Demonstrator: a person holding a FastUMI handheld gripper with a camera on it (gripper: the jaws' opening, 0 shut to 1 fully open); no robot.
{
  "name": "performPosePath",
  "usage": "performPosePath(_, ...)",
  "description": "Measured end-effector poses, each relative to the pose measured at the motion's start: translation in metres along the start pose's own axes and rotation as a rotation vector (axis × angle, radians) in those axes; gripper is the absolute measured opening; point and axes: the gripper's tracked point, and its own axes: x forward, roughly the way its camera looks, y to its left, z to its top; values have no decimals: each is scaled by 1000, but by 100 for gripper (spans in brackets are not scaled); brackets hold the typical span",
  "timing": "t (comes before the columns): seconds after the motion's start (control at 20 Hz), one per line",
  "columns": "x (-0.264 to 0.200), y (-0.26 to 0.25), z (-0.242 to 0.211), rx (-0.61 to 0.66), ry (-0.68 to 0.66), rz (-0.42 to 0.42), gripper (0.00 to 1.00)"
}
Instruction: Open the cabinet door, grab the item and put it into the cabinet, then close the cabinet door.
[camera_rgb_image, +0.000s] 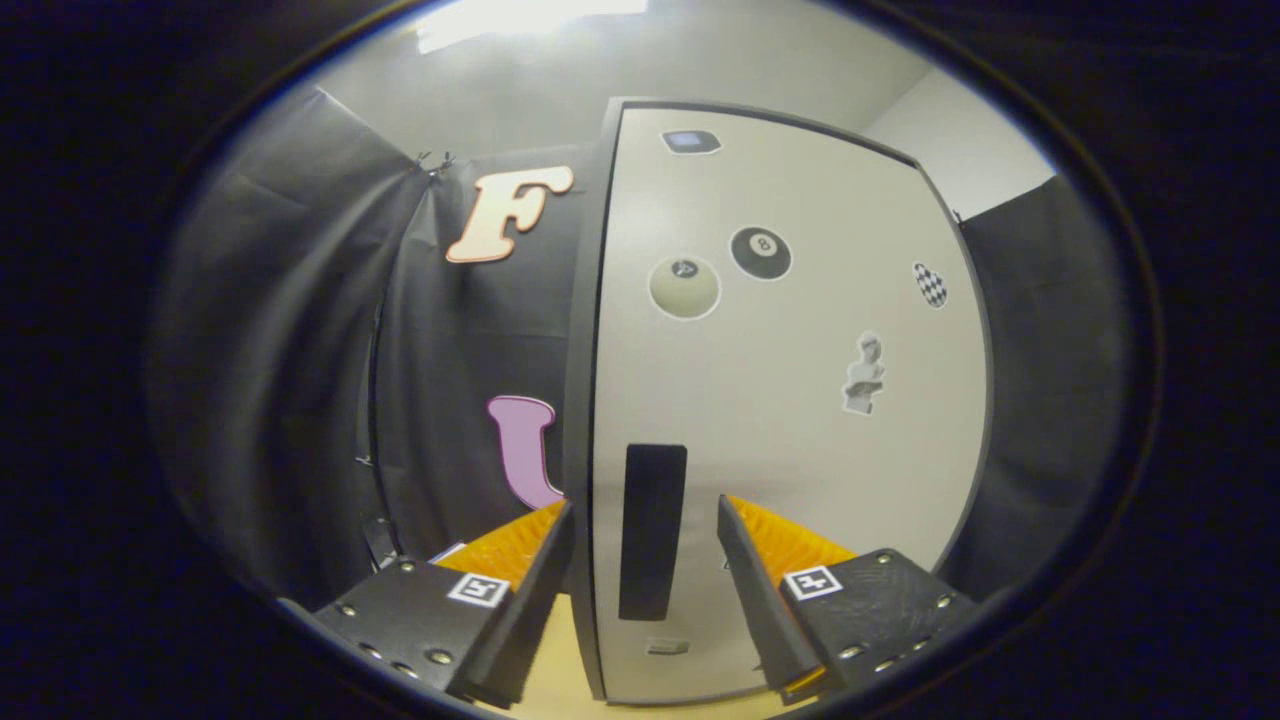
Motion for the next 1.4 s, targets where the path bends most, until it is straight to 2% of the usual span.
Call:
performPosePath(0.1,9,3,-7,7,22,-10,74)
performPosePath(0.2,16,2,-12,11,37,-24,74)
performPosePath(0.25,18,5,-13,15,35,-20,67)
performPosePath(0.3,20,1,-15,14,43,-41,54)
performPosePath(0.35,22,-3,-18,14,50,-63,49)
performPosePath(0.4,22,1,-17,37,48,-43,48)
performPosePath(0.45,22,1,-19,52,60,-73,48)
performPosePath(0.5,28,3,-18,52,59,-78,31)
performPosePath(0.55,23,1,-20,48,64,-86,30)
performPosePath(0.6,24,1,-20,52,68,-87,24)
performPosePath(0.75,20,1,-21,81,88,-82,24)
performPosePath(0.8,20,0,-22,70,96,-80,11)
performPosePath(1.4,-45,-15,-11,59,125,31,12)
